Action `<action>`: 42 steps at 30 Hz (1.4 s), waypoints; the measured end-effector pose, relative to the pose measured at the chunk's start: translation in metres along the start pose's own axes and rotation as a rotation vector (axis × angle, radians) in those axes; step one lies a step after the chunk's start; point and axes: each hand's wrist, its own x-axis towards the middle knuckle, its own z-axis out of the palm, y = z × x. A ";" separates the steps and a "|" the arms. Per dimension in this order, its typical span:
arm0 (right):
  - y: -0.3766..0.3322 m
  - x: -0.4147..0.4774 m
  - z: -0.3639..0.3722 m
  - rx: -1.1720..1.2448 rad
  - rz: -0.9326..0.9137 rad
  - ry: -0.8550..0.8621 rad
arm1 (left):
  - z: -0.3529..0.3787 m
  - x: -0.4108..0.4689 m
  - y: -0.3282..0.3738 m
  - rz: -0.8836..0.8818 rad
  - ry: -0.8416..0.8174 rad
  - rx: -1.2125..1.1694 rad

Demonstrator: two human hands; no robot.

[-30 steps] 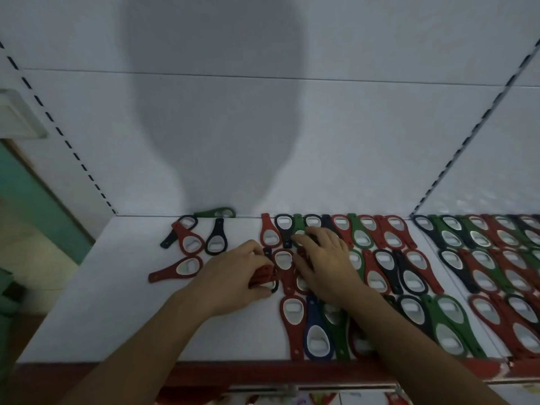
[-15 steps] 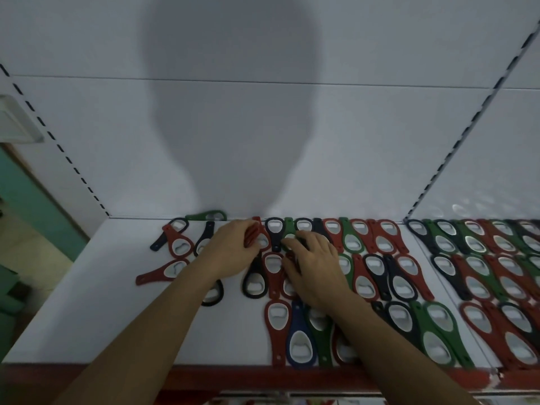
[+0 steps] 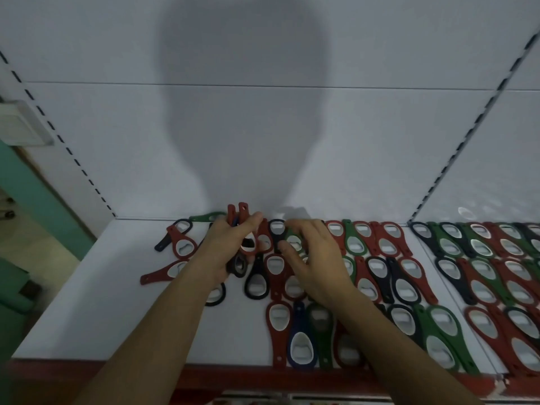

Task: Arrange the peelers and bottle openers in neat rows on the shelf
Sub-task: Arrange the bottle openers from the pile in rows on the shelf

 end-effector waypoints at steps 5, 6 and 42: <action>-0.029 0.008 0.005 0.470 0.160 -0.233 | 0.010 -0.023 -0.008 0.009 0.077 -0.215; -0.032 0.007 0.009 0.493 0.147 -0.244 | 0.010 -0.026 -0.009 0.040 0.095 -0.186; 0.001 -0.045 0.009 -0.080 0.156 -0.038 | -0.039 -0.093 -0.043 0.303 -0.156 1.043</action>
